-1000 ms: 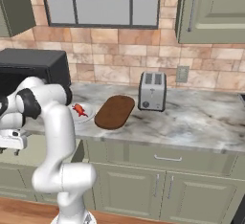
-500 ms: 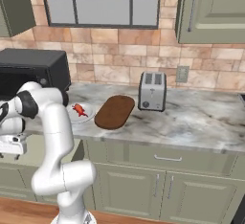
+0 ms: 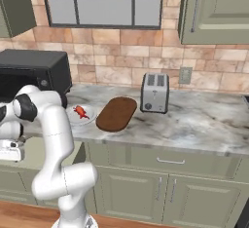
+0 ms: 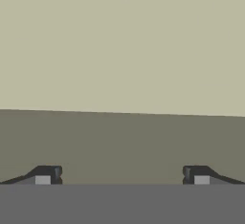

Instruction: Pick up the knife from the drawer and place it on the cutting board. Then place the meat from the plate to the cutting board.

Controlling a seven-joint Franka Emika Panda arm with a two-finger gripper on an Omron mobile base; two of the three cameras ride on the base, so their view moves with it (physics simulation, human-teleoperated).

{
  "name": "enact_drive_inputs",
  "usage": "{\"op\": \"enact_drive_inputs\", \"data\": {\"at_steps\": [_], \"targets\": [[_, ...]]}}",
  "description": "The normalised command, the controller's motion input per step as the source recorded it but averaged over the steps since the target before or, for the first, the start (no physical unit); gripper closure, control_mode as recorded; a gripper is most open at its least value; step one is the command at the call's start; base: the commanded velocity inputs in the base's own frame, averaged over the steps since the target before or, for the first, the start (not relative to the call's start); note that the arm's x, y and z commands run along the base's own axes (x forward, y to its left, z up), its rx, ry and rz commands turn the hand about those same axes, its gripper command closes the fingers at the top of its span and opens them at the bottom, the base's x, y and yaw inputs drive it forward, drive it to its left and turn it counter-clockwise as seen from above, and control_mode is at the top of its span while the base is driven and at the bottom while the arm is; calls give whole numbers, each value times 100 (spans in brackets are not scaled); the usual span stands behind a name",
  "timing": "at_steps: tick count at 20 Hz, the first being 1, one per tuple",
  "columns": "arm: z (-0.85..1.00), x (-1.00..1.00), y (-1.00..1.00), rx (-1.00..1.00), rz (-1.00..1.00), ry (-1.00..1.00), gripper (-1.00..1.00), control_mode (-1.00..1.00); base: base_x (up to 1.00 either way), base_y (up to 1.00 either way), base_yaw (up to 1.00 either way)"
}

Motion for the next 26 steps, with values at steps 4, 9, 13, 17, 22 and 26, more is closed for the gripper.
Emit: {"op": "enact_drive_inputs", "data": {"at_steps": [4,9,13,17,22,26], "targets": [[0,-33,0,0,0,5,-100,-100,0,0,0],[0,-32,0,0,0,5,-100,-100,0,0,0],[0,-29,0,0,0,6,-100,-100,0,0,0],[0,-26,0,0,0,3,-100,-100,0,0,0],[22,-13,0,0,0,0,-100,-100,0,0,0],[39,-14,0,0,0,0,-100,-100,0,0,0]]}}
